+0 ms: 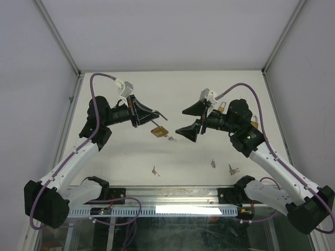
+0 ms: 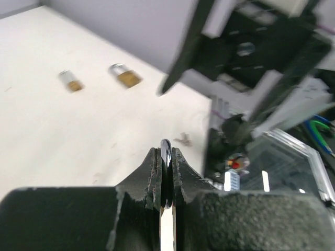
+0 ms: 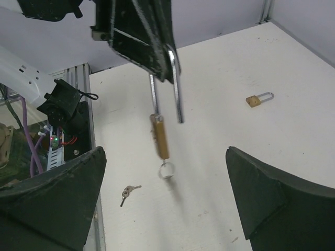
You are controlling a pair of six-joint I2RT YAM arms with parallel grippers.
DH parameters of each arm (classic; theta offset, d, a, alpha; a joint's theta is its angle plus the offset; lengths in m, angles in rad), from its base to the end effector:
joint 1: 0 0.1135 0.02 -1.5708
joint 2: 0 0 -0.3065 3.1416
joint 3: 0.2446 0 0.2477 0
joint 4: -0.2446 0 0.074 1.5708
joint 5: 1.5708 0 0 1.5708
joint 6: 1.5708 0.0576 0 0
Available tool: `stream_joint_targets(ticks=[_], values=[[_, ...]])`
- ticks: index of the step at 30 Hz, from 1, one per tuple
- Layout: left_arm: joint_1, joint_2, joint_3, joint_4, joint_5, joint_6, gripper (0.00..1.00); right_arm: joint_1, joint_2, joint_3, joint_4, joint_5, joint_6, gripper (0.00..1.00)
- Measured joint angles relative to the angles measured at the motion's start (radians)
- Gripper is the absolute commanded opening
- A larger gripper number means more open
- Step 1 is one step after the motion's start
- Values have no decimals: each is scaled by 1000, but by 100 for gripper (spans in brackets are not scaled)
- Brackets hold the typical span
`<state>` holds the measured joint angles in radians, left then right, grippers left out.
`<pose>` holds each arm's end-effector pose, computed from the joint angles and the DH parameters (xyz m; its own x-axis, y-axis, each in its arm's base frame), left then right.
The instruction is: Unlock with the key
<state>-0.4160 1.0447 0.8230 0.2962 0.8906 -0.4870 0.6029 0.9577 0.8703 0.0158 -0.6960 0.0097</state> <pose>0.1865 -0.1313 0.3924 -0.3906 -0.1492 -0.9084 0.8832 0.2175 -0.4155 0.1489 0.1473 0.3945 -0.0683 -0.0379 -0.9969 -0.9613 0.2699 0.0555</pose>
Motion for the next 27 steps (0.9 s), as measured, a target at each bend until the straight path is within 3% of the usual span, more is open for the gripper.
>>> stream_joint_targets(ticks=[8, 15, 20, 27], values=[[198, 0, -88, -270, -71, 190, 0, 0, -20, -34, -27, 2, 11, 99], [318, -41, -128, -443, -8, 262, 0, 0, -20, -65, -52, 5, 15, 99], [444, -7, -156, -483, 39, 288, 0, 0, 2, -66, -52, 4, 15, 99], [542, 112, -254, -437, 62, 249, 0, 0, 41, -66, -56, -1, 17, 99]])
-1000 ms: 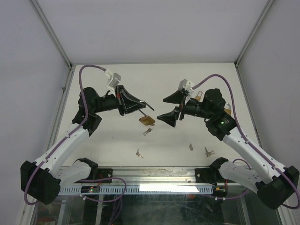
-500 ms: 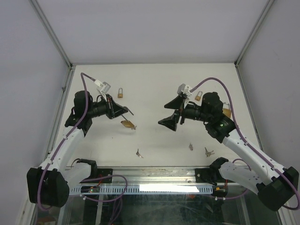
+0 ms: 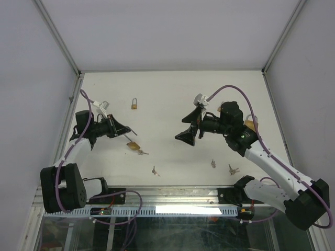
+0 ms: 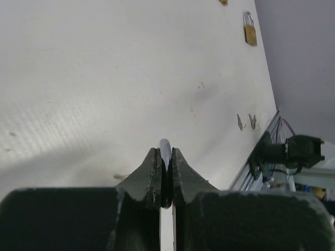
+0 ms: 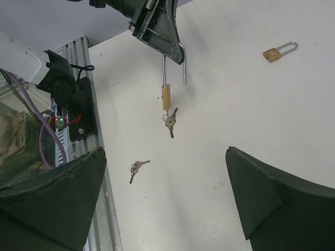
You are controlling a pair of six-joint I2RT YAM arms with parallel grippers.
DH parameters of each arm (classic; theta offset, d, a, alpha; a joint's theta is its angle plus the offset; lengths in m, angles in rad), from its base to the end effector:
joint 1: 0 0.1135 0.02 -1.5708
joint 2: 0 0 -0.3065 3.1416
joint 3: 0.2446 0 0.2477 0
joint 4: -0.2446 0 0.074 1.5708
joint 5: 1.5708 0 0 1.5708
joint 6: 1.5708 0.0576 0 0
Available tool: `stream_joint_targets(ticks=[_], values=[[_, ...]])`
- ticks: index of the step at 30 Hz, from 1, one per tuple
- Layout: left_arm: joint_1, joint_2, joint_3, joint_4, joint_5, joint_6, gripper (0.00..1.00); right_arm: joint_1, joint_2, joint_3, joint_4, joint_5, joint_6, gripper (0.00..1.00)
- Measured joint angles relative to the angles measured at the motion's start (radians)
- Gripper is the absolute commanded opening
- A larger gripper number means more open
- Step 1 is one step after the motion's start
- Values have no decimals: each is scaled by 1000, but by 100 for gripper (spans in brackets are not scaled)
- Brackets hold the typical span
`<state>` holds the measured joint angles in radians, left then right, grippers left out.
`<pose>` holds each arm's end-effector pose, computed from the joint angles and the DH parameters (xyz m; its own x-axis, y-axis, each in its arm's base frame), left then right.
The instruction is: Unlock with the key
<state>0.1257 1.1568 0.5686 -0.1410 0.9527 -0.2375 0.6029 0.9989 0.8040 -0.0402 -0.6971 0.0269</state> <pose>0.2142 -0.0202 0.2391 -0.7672 -0.2344 -0.5970 0.3599 0.6132 -0.7032 0.1573 0.1532 0.3560 -0.2173 -0.1246 -0.9681 -0.9435 0.2810 0.1757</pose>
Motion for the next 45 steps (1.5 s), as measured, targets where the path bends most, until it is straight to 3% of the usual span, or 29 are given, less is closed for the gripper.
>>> stream_joint_targets(ticks=[8, 15, 16, 19, 21, 25, 35, 40, 45], values=[[141, 179, -23, 191, -37, -127, 0, 0, 27, 0, 0, -10, 1, 99], [186, 319, -11, 288, -87, -145, 0, 0, 94, 35, -6, -18, -3, 99], [190, 336, -7, 290, -92, -146, 9, 0, 101, 40, -6, -19, -3, 99], [190, 363, -1, 291, -145, -130, 54, 0, 124, 60, -6, -19, -3, 99], [190, 381, -1, 291, -213, -93, 76, 0, 140, 72, -7, -19, -3, 99], [190, 379, 3, 310, -298, -45, 98, 0, 161, 87, -14, -12, -2, 99], [190, 248, -30, 277, -477, 63, 99, 1, 161, 110, -56, 114, 35, 95], [171, 14, -27, 205, -418, 187, 99, 10, 132, 134, -163, 302, 99, 84], [13, -234, 22, 58, -329, 311, 99, 132, 111, 140, -270, 488, 177, 74]])
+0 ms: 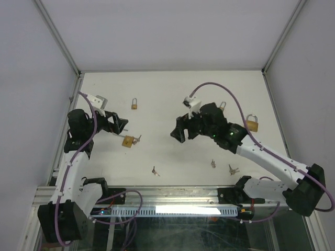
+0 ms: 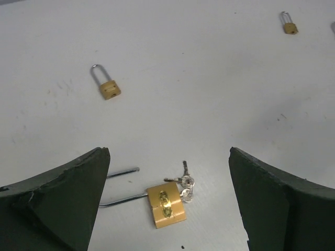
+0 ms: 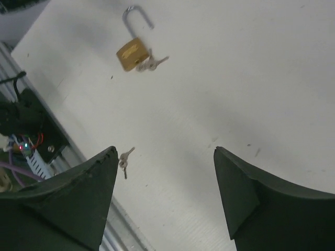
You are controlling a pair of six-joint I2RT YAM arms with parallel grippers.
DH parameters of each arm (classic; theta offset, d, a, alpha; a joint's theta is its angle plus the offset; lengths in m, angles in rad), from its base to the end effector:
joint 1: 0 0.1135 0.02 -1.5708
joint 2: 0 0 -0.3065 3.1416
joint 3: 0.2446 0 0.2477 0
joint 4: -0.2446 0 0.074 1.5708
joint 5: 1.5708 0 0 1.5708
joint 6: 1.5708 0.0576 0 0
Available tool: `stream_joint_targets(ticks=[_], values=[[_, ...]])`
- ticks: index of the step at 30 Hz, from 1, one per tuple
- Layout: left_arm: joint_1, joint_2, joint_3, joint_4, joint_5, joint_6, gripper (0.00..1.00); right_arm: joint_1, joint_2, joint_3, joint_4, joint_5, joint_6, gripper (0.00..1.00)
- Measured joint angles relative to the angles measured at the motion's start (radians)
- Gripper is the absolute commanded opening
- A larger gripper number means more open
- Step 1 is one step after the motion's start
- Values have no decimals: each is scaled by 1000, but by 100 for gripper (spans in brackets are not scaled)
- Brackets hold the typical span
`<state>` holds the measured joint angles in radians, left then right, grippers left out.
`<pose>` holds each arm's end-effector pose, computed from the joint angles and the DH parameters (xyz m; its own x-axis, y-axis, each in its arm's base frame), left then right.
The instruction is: Unlock with the key
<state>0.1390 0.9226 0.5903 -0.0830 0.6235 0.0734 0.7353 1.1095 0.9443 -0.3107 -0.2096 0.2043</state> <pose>0.1950 -0.0067 0.2874 -0.3679 0.0086 -0.9298 0.4448 0.8798 -0.1678 0.1747 0.1741 0.3479 -0.4937 -0.1789 -0.8511 -0.7079 0.6512 0.2737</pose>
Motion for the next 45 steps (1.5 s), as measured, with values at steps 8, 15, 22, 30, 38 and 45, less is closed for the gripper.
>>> stream_joint_targets(ticks=[8, 15, 22, 30, 38, 45], values=[[-46, -112, 122, -338, -107, 148, 99, 449, 299, 69, -82, 241, 57, 60], [-46, -69, 297, -518, -175, 182, 99, 589, 628, 261, -166, 314, 45, 54], [0, -112, 195, -536, -145, 122, 99, 605, 741, 336, -239, 332, 40, 39], [0, -133, 195, -527, -121, 99, 99, 612, 818, 393, -296, 360, 42, 26], [0, -132, 195, -523, -118, 95, 99, 616, 833, 405, -316, 369, 50, 0], [0, -123, 195, -523, -84, 96, 99, 616, 811, 396, -315, 363, 37, 0]])
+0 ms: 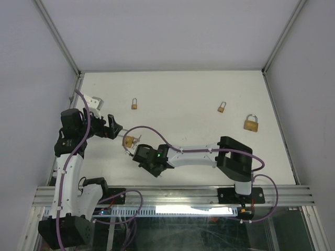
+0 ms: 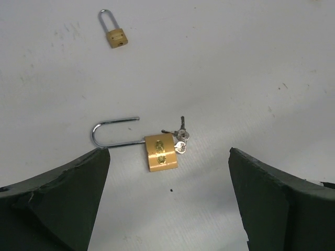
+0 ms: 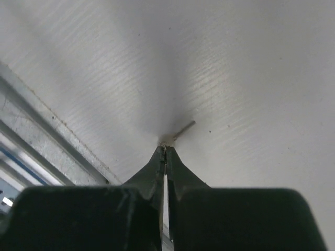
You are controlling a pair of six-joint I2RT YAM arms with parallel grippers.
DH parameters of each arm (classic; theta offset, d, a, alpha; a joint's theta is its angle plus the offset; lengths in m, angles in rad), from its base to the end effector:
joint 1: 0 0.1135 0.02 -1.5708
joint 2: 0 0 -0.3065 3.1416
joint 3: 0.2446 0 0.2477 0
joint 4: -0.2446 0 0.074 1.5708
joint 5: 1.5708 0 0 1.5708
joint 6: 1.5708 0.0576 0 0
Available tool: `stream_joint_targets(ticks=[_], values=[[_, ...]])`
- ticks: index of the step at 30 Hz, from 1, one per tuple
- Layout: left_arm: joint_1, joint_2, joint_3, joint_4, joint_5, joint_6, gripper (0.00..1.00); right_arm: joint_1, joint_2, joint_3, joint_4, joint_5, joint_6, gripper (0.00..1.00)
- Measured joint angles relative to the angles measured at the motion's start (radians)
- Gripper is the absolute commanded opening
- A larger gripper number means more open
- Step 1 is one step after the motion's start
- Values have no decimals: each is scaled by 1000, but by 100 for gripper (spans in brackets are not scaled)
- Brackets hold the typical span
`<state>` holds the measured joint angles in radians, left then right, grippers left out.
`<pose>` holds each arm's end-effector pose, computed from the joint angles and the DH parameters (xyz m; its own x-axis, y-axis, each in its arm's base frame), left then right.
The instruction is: Unlock with the key
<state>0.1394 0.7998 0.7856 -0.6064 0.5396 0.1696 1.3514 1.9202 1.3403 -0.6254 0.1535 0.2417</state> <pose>0.1506 -0.0087 0.3181 -0.5179 0.0736 -0.8523 0.3877 0.9083 -0.1572 0.0969 0.3940 0.1977 -0.4254 -0.8208 -0.3812 -0.8763 0.4788 -0.0531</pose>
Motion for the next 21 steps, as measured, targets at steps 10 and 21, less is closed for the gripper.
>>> stream_joint_targets(ticks=[10, 21], values=[[-2, -2, 1, -82, 233, 112, 97, -93, -492, -124, 20, -285, -203, 0], [-114, -209, -47, -43, 647, 407, 64, -332, -805, -78, 75, -735, -420, 0]])
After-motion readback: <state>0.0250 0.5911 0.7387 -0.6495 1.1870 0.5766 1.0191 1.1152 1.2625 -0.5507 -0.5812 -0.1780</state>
